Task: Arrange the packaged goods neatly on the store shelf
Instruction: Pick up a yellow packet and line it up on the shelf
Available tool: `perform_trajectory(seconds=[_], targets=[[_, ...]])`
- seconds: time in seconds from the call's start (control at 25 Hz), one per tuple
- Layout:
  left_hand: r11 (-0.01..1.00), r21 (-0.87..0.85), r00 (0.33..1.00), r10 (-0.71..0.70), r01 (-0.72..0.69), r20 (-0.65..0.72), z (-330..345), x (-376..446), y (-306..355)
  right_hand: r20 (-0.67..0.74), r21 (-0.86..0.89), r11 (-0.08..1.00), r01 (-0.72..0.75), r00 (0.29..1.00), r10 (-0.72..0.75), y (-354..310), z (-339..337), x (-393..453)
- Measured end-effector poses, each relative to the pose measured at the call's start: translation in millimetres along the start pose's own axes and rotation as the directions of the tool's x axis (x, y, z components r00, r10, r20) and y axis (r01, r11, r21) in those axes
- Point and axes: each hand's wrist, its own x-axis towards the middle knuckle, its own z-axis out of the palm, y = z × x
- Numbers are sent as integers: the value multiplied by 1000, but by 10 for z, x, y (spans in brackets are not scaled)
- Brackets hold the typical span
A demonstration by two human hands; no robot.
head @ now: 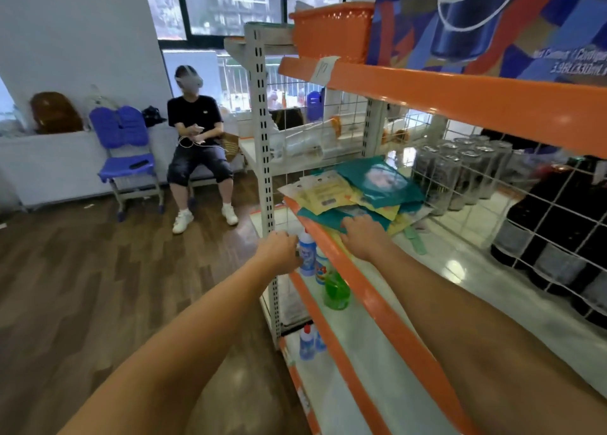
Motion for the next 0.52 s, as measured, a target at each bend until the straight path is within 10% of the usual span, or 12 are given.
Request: perform_trajectory(seconds=[0.52], targets=[[993, -13, 993, 114, -114, -17, -15, 1342, -378, -16, 117, 984, -134, 990, 137, 96, 5, 1207]])
